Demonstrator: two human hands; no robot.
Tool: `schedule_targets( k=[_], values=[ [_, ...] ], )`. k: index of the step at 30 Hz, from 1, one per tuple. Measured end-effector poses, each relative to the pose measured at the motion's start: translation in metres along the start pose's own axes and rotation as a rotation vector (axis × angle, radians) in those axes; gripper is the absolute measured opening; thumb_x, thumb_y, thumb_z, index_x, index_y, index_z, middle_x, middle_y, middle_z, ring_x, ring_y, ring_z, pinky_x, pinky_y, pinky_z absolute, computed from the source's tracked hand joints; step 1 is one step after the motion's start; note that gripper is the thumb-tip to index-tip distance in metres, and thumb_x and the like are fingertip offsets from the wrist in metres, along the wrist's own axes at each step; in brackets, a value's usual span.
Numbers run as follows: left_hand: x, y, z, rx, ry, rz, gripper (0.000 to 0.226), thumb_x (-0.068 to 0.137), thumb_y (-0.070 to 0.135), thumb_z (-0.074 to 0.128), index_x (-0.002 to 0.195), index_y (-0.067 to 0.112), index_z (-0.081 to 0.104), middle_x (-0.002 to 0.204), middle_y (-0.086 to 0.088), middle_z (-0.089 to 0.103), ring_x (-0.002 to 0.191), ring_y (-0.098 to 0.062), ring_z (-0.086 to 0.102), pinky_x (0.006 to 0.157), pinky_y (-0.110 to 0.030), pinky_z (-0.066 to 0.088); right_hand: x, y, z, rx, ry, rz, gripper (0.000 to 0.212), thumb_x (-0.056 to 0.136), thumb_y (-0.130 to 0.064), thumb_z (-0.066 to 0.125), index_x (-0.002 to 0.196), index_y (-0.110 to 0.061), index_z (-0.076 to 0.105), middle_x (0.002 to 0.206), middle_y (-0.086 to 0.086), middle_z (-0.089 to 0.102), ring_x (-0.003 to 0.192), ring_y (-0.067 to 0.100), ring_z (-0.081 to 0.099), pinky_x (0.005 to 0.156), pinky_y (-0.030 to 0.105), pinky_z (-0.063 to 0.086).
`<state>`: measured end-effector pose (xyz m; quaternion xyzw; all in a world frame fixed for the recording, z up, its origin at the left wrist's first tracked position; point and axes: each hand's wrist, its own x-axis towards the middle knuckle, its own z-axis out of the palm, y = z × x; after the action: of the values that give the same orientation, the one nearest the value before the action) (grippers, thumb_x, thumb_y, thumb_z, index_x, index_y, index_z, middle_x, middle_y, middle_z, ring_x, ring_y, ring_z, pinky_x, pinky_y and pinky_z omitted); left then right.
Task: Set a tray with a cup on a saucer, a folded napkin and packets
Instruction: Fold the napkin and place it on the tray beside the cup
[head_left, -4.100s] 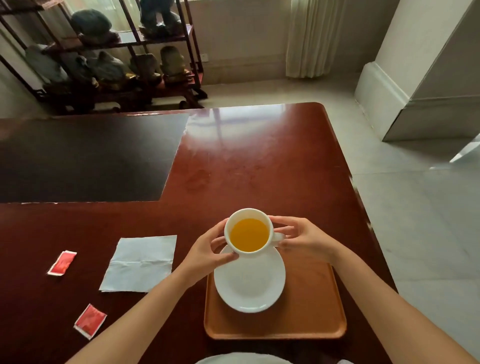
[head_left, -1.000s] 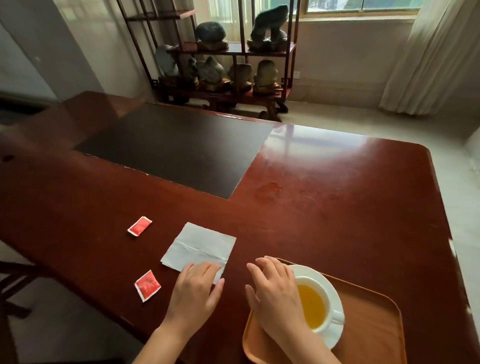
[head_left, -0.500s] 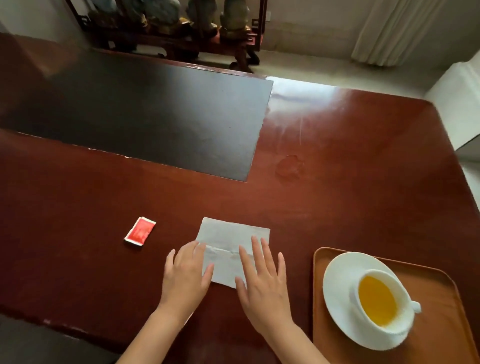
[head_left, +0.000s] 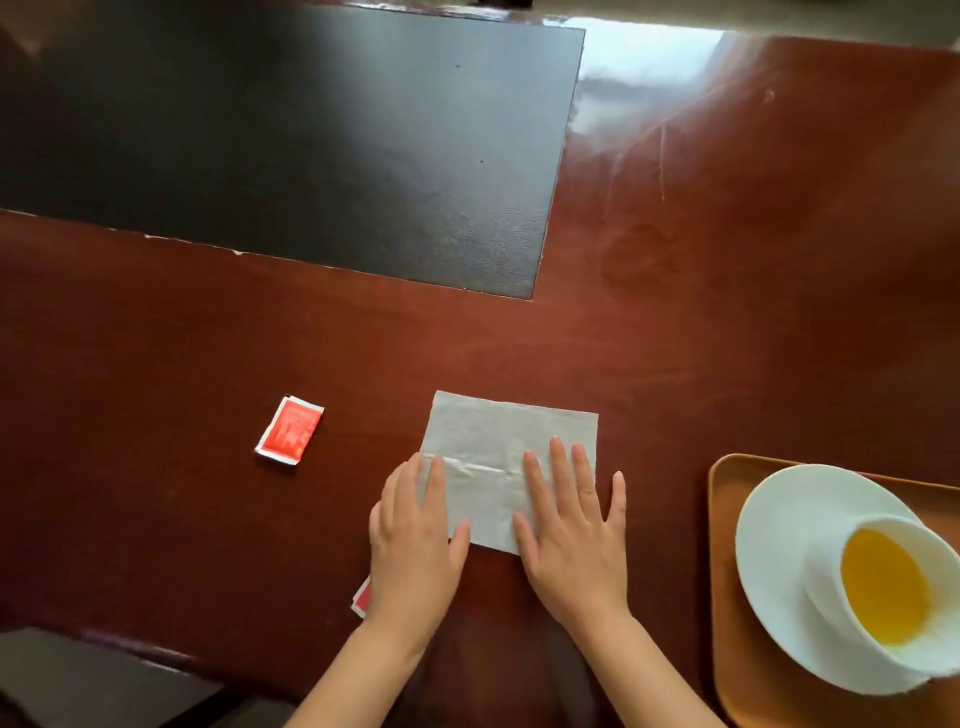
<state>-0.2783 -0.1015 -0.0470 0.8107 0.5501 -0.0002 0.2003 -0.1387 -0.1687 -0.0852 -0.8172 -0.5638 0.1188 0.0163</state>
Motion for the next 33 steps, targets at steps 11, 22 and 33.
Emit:
schedule_targets(
  k=[11, 22, 33],
  values=[
    [0.025, 0.002, -0.004, -0.505, 0.116, -0.341, 0.079, 0.079, 0.027, 0.073, 0.143, 0.015, 0.028, 0.106, 0.007, 0.055, 0.107, -0.025, 0.052, 0.102, -0.050, 0.038, 0.000, 0.002, 0.004, 0.014, 0.014, -0.009, 0.062, 0.089, -0.047, 0.031, 0.147, -0.024, 0.025, 0.155, 0.007, 0.024, 0.143, 0.028, 0.018, 0.111, 0.056, 0.010],
    [0.031, 0.008, 0.000, -0.303, 0.153, -0.314, 0.017, 0.074, 0.021, 0.076, 0.082, 0.010, 0.067, 0.100, -0.004, 0.054, 0.100, -0.025, 0.048, 0.082, -0.033, 0.033, 0.000, 0.002, 0.002, 0.024, 0.018, -0.008, 0.061, 0.090, -0.047, 0.031, 0.146, -0.024, 0.027, 0.155, 0.007, 0.024, 0.143, 0.027, 0.018, 0.110, 0.056, 0.011],
    [0.015, 0.024, -0.014, -0.743, 0.044, -0.061, 0.005, 0.086, 0.033, 0.062, 0.086, 0.028, 0.062, 0.082, 0.010, 0.068, 0.080, -0.005, 0.063, 0.067, -0.023, 0.052, -0.005, 0.008, -0.003, 0.434, 0.202, 0.000, 0.057, 0.094, -0.035, 0.030, 0.148, -0.024, 0.014, 0.157, 0.002, 0.016, 0.146, 0.017, 0.011, 0.116, 0.048, 0.010]
  ],
)
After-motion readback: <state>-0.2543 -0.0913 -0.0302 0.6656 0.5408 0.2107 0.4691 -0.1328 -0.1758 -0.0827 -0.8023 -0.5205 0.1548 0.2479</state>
